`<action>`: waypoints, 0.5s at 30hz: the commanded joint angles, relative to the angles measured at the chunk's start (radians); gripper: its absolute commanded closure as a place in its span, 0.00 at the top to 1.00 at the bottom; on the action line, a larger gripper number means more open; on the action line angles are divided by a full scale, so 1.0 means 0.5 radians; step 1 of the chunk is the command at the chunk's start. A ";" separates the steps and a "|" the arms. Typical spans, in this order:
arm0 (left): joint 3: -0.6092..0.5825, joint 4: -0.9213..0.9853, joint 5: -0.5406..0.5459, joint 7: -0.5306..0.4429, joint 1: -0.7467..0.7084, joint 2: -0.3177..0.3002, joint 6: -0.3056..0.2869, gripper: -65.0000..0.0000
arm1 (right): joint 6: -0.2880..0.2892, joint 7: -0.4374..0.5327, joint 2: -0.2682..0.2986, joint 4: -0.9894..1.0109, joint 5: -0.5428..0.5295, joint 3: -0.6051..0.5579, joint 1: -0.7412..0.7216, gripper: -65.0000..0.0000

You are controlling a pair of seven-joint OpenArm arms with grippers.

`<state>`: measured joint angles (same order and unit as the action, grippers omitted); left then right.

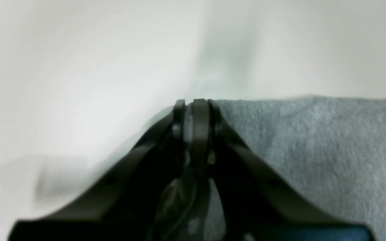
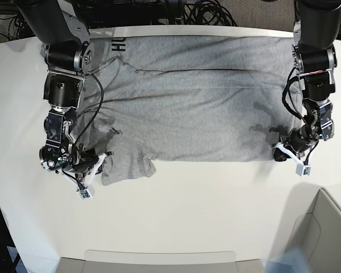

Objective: Fold the T-shirt properly
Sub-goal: 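Lift the hem with both grippers and fold it toward the collar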

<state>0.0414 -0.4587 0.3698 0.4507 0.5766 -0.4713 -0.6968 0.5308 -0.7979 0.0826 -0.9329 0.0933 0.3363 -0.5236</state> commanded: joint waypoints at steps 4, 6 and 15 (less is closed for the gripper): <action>0.097 -0.026 -0.051 0.143 0.021 -0.016 -0.003 0.00 | 0.005 0.106 0.011 -0.100 -0.032 0.001 -0.081 0.00; 0.207 -0.109 -0.051 0.208 0.005 -0.016 -0.003 0.00 | 0.005 0.106 0.011 -0.103 -0.032 0.001 -0.084 0.00; 0.486 -0.784 -0.054 0.573 -0.203 -0.010 -0.003 0.00 | 0.014 0.109 -0.010 -0.330 -0.035 0.001 -0.016 0.00</action>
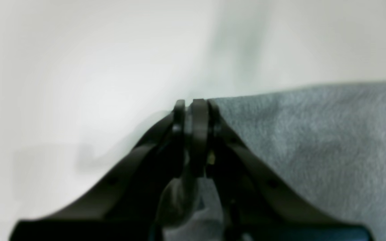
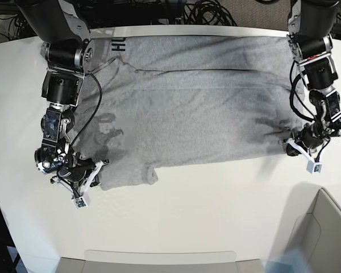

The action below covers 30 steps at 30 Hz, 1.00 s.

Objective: Fold the T-shirt properly
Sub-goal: 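Lift the hem with both grippers and fold it toward the collar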

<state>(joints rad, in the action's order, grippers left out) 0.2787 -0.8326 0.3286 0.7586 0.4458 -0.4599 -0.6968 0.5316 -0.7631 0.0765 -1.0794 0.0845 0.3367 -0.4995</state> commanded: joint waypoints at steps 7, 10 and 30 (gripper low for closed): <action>0.052 -0.313 0.032 0.095 -0.083 -0.024 -0.003 0.00 | 0.012 0.036 -0.013 -0.144 -0.014 0.000 -0.006 0.00; 0.055 -0.383 0.032 0.135 -0.135 -0.024 -0.003 0.00 | 0.012 0.036 -0.016 -0.252 -0.014 0.003 0.071 0.00; 0.147 -0.847 0.032 0.280 -0.568 0.007 -0.003 0.00 | 0.012 -0.206 -0.004 -0.951 -0.017 0.016 0.522 0.00</action>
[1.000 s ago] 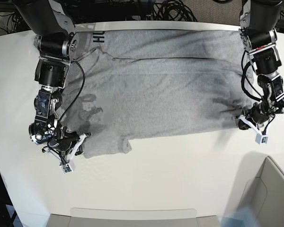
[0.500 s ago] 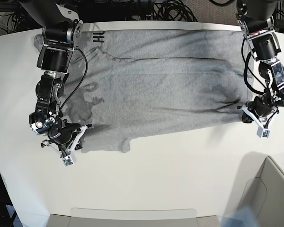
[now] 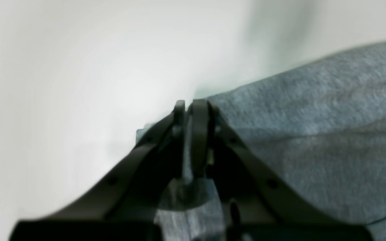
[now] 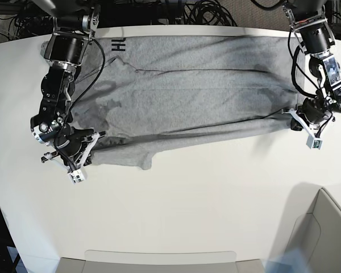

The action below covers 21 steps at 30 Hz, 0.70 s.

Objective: Fold the T-shirt properly
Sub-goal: 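Lift the hem with both grippers and fold it toward the collar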

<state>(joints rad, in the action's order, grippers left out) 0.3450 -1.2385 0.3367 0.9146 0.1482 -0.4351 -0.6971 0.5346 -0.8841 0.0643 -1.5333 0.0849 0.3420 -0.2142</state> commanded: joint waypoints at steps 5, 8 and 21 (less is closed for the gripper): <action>0.017 -0.179 0.016 0.014 -0.043 -0.043 -0.002 0.00 | 0.006 0.036 0.014 -0.191 -0.018 0.005 0.086 0.00; 0.017 -0.280 0.016 0.078 -0.052 -0.043 -0.002 0.00 | 0.006 -0.013 0.011 -0.274 -0.021 0.008 0.141 0.00; 0.014 -0.480 0.016 0.152 -0.230 -0.049 -0.002 0.00 | 0.009 -0.354 0.085 -0.605 -0.349 0.220 0.326 0.00</action>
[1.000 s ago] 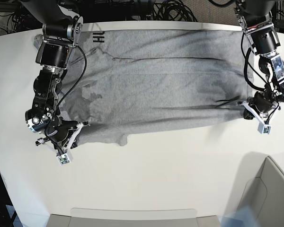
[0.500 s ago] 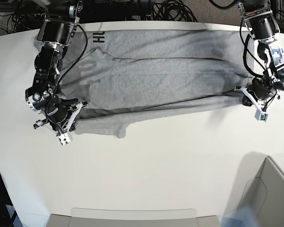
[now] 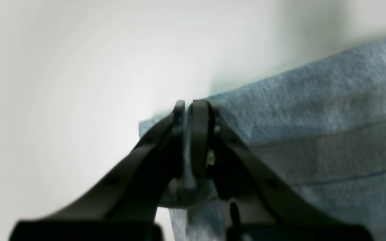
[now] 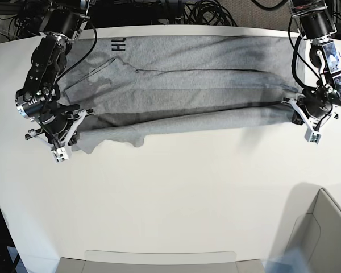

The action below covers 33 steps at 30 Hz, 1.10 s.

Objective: Fold the T-shirt properly
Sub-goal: 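Lift the hem with both grippers and fold it toward the collar, then hold the folded hem corners with both grippers and smooth the fold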

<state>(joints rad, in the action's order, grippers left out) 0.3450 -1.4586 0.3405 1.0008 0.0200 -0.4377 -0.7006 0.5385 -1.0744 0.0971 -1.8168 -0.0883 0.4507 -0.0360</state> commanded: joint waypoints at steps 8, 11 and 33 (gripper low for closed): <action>0.017 -0.218 0.008 -0.021 -0.121 -0.050 0.005 0.00 | 0.002 0.027 0.044 -0.192 -0.061 0.079 0.141 0.00; 0.017 -0.273 0.008 -0.021 -0.161 -0.050 0.005 0.00 | 0.002 0.027 0.031 -0.241 -0.061 0.085 0.193 0.00; 0.183 -0.442 -0.004 0.326 -0.293 -0.044 0.005 0.00 | 0.319 -0.219 -0.064 -0.397 -0.052 0.598 0.328 0.00</action>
<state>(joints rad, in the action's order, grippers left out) 0.4282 -1.6638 0.3393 1.1782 -0.1398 -0.4416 -0.7002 0.6876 -1.1942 0.0586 -1.9991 -0.1104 0.7490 0.1318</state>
